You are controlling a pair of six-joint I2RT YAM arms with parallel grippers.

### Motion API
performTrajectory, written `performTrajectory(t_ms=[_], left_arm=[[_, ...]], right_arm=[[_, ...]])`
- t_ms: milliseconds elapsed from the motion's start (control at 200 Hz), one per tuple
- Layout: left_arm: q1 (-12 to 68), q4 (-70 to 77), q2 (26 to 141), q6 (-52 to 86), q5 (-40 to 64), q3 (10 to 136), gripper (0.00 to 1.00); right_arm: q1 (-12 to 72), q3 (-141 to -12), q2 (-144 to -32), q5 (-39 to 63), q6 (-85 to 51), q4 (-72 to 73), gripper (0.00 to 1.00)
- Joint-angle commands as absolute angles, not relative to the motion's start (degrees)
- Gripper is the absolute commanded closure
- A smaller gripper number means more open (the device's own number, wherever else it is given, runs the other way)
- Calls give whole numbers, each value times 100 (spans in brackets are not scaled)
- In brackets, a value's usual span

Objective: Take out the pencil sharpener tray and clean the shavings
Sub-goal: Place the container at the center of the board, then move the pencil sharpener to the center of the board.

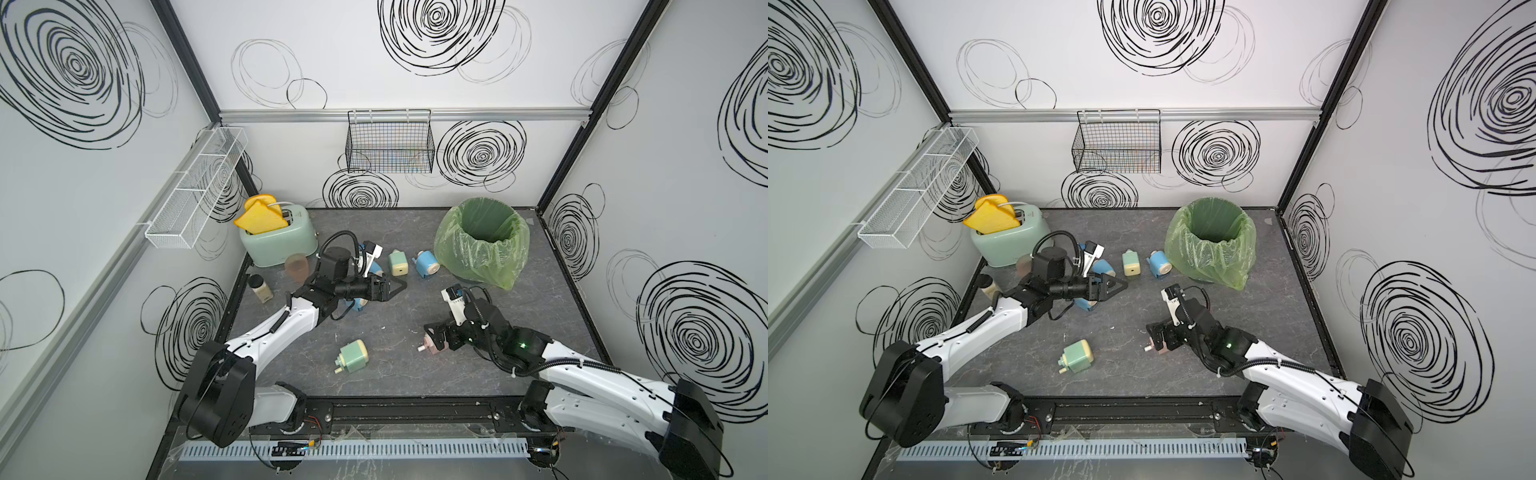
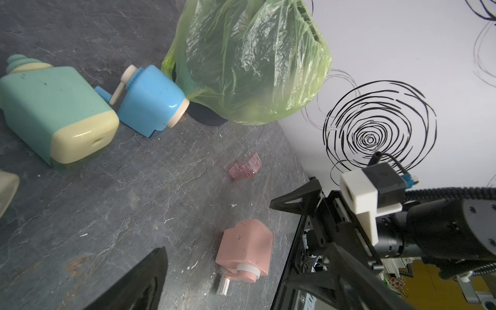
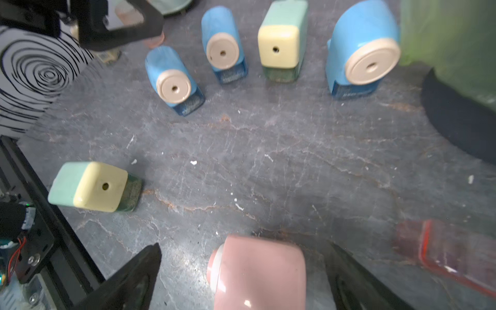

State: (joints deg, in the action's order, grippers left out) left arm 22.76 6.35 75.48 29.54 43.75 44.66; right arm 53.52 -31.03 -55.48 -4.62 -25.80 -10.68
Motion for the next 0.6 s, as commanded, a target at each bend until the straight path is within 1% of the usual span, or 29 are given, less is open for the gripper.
performTrajectory(t_ms=[0,145,325,405,465,595], left_arm=[[2242,847,7324,2971,4438,4482,3],[2247,856,7356,2954,4457,4482,3],[2187,910,7321,2927,4491,4390,3],[2125,895,7297,2912,4541,4357,3],[2075,872,7264,2896,4569,4340,3],[1962,900,7249,2866,4627,4289,3]], right_arm=[[5569,-3384,-5826,-655,-2930,-1884,2],[5727,-3658,-6198,-571,-2940,-2045,1],[5784,-3756,-6521,-832,-2945,-2012,2],[5802,-3918,-6697,-1027,-2970,-2208,2],[5896,-3977,-6683,-1248,-2963,-2250,1],[5921,-3947,-6636,-1265,-2907,-2184,1]])
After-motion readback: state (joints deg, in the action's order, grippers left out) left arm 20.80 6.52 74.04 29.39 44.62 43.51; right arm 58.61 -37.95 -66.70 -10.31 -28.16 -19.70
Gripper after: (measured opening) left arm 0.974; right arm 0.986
